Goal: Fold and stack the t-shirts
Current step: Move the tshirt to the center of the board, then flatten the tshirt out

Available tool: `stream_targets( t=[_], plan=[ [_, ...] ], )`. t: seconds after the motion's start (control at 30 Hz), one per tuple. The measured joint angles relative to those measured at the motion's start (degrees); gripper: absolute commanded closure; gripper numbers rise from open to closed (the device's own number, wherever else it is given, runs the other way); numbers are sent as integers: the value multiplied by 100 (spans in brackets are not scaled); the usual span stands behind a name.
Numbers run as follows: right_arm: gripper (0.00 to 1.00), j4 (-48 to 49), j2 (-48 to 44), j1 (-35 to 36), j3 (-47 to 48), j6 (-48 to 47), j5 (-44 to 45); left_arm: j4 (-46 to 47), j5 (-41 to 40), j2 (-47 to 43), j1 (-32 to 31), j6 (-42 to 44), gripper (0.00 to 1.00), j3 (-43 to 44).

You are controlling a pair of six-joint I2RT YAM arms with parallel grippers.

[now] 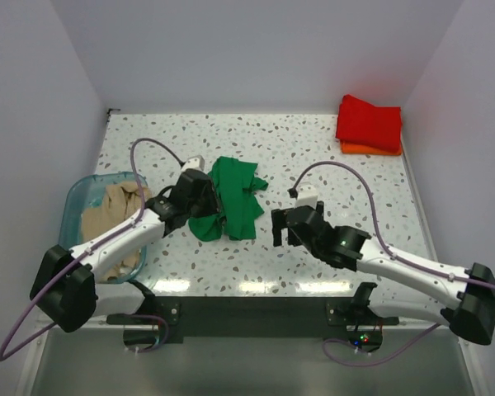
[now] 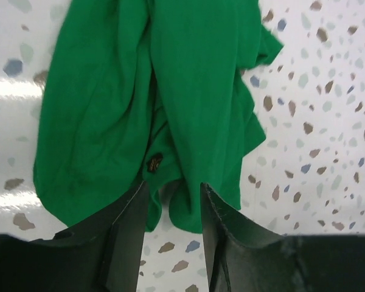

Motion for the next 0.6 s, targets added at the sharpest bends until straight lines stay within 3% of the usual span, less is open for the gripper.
stream_targets(
  t=[0.17,0.23,0.37,0.47,0.6],
  plan=[
    [13,680,1010,-483,-4,44,-573,470,247,162,-450,-256,53,-817],
    [15,909,1233,-769,-7,98,-828,608,293,282,-632,-306,47,-918],
    [26,1504,1676,-1187,-7,256,-1316,968,352,492,-852,-396,48,-942],
    [30,1958,2258,-1215,26,378,-1746,1150,299,732,-859,-411,54,-942],
    [30,2374,3034,-1209,74,540,-2210,1209,155,953,-859,-455,79,-942]
  ],
)
